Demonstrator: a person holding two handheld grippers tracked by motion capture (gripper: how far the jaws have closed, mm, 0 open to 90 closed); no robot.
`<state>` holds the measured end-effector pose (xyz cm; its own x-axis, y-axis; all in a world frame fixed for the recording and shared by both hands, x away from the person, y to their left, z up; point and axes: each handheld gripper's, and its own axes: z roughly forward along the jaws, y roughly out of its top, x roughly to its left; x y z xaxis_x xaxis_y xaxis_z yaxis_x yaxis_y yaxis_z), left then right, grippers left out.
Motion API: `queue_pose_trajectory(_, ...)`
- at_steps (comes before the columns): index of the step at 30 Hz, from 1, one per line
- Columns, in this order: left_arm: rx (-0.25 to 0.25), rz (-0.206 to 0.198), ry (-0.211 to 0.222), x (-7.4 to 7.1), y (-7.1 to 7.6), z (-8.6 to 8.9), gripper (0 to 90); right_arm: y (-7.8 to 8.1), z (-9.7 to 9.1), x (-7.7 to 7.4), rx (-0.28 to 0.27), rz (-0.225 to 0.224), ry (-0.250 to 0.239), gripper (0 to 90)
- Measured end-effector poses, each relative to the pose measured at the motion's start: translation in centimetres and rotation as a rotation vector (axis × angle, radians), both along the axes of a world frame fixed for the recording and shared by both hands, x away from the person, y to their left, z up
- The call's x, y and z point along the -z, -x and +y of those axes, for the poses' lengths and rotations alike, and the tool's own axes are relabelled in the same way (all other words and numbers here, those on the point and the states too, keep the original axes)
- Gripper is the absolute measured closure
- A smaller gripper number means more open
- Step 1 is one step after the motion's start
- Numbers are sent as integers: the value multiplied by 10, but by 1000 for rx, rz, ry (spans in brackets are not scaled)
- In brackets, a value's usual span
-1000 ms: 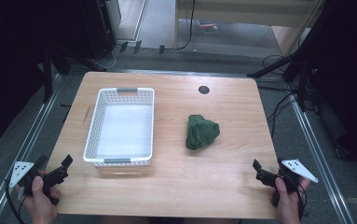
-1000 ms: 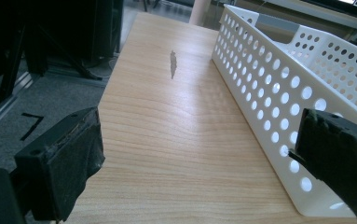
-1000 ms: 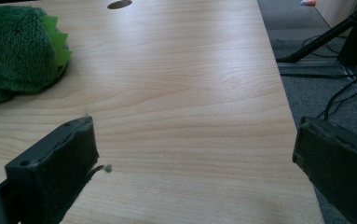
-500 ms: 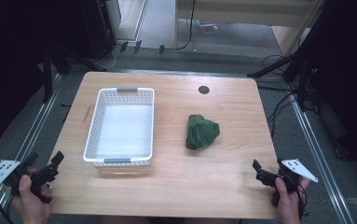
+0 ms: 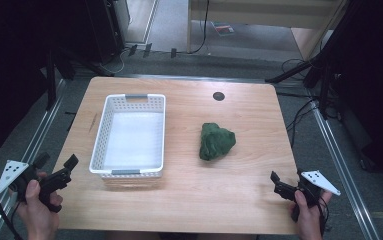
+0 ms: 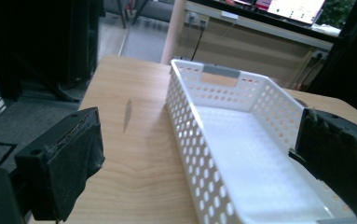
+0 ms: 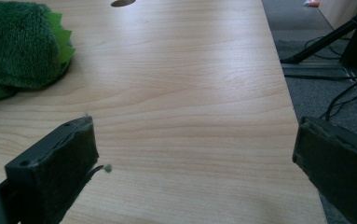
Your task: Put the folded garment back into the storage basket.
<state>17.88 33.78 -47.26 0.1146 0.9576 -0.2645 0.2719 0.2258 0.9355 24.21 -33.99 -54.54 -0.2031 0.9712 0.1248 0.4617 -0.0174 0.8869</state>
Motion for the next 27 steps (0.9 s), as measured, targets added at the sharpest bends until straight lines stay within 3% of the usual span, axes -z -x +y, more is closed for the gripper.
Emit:
queue_pose_trajectory(8,63,14,-19,-14,-15,-31,18,0,1,0,3,-1,3,0)
queue_pose_trajectory(23,165,58,-47,-25,-45,-84,18,0,0,0,2,-3,1,0)
queue_pose_trajectory(27,187,58,-38,-29,-52,-99,18,0,0,0,1,-3,0,0)
